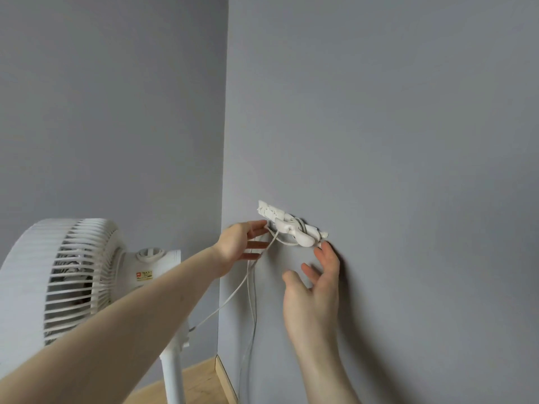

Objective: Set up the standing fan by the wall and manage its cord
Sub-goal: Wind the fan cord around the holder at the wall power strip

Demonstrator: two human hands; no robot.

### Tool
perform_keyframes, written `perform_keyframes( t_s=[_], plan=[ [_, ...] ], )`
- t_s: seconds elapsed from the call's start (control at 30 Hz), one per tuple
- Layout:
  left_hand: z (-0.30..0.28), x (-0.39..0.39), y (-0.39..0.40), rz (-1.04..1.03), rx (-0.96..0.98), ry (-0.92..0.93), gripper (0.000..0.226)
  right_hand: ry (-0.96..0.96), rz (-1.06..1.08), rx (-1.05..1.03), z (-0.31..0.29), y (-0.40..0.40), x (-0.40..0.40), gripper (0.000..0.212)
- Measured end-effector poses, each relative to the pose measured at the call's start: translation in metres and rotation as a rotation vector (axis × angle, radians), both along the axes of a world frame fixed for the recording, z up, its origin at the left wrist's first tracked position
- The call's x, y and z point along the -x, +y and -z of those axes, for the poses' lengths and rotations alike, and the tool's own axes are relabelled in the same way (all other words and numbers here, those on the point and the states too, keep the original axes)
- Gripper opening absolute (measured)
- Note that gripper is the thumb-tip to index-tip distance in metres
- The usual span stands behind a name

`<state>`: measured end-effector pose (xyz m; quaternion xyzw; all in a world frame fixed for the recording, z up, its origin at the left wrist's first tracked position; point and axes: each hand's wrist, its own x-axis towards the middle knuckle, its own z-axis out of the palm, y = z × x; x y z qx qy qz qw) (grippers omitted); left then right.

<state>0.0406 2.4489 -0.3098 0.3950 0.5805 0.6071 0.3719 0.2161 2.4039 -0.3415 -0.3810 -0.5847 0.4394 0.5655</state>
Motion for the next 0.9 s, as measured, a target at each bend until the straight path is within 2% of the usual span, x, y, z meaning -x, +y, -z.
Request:
perform_keyframes(
  t_s=[0.13, 0.23, 0.37, 0.47, 0.53, 0.57, 0.8, 0.9],
  plan=[
    [-0.023, -0.002, 0.007, -0.048, 0.013, 0.110, 0.037, -0.069, -0.066, -0.028, -0.009, -0.003, -0.010, 0.071],
    [-0.034, 0.000, 0.013, -0.062, 0.068, 0.243, 0.047, -0.111, -0.126, -0.011, -0.015, 0.002, -0.018, 0.068],
    [-0.042, 0.000, 0.017, -0.093, 0.050, 0.382, 0.051, -0.099, -0.163, 0.025, -0.018, 0.006, -0.022, 0.068],
    [-0.048, -0.006, 0.019, -0.238, 0.002, 0.691, 0.047, -0.090, -0.188, 0.025, -0.018, 0.005, -0.021, 0.070],
    [-0.053, -0.011, 0.021, -0.379, -0.058, 0.893, 0.034, -0.083, -0.193, 0.020, -0.019, 0.006, -0.021, 0.071],
    [-0.057, -0.012, 0.023, -0.433, -0.084, 0.937, 0.027, -0.079, -0.195, 0.023, -0.019, 0.006, -0.021, 0.071],
    [-0.080, -0.006, 0.023, -0.517, -0.042, 1.084, 0.005, -0.078, -0.220, 0.031, -0.019, 0.007, -0.023, 0.074],
    [-0.088, 0.002, 0.019, -0.547, -0.037, 1.088, 0.006, -0.084, -0.248, 0.042, -0.020, 0.006, -0.024, 0.075]
  ],
)
